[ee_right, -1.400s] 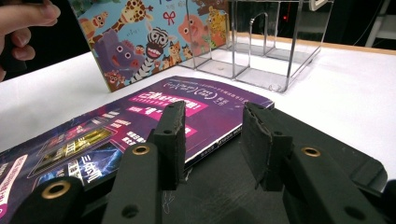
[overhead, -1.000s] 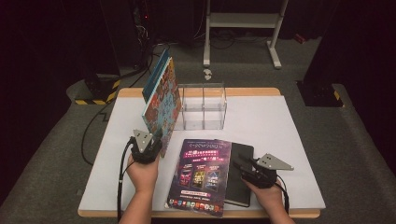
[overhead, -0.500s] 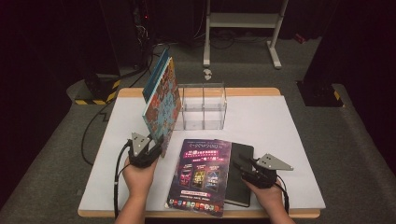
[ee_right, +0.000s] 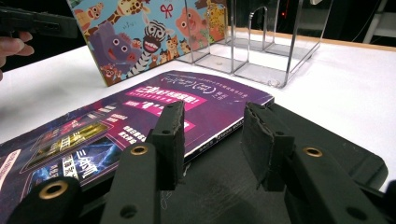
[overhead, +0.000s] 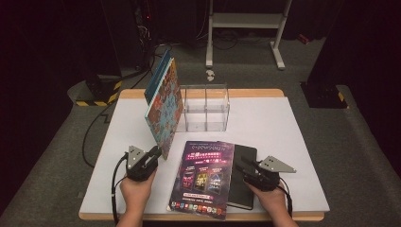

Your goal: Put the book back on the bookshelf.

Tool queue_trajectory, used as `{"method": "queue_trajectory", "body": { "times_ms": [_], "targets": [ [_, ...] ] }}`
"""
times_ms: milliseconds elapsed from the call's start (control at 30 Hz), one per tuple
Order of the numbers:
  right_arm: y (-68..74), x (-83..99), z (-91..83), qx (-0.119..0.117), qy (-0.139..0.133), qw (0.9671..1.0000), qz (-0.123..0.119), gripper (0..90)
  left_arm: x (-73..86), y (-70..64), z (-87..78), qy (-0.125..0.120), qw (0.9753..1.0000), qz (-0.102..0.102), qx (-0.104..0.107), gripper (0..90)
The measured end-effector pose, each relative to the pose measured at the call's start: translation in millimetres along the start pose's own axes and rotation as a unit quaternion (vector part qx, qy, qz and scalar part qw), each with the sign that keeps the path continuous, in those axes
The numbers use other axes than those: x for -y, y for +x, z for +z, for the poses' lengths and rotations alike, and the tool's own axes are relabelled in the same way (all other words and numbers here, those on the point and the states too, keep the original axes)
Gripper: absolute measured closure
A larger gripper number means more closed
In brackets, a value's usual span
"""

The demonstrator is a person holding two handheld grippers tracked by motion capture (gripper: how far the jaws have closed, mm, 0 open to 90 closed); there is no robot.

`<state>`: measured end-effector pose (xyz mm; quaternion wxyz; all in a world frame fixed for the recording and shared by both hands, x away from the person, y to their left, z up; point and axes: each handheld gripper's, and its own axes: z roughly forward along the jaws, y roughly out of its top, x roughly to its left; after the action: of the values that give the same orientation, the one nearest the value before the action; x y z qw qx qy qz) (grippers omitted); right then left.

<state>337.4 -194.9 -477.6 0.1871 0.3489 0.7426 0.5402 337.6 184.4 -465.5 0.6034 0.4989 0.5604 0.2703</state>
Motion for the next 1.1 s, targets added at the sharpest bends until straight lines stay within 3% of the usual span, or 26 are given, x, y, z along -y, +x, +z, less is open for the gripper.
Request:
{"method": "queue_trajectory", "body": {
  "times_ms": [433, 900, 1100],
  "targets": [
    [0.3, -0.1, -0.5, 0.000, -0.001, 1.0000, 0.000, 58.7, 0.5, 0.4, 2.2, -0.006, 1.0000, -0.004, -0.001, 81.1],
    [0.1, 0.0, -1.1, 0.002, 0.000, 1.0000, -0.002, 57.8, 7.2, 2.5, -6.9, 0.006, 0.9999, -0.009, 0.013, 66.9],
    [0.6, 0.2, -0.6, 0.002, 0.002, 1.0000, -0.004, 57.4, 12.9, 2.3, -13.3, 0.034, 0.9991, 0.004, 0.026, 56.8]
  ]
}}
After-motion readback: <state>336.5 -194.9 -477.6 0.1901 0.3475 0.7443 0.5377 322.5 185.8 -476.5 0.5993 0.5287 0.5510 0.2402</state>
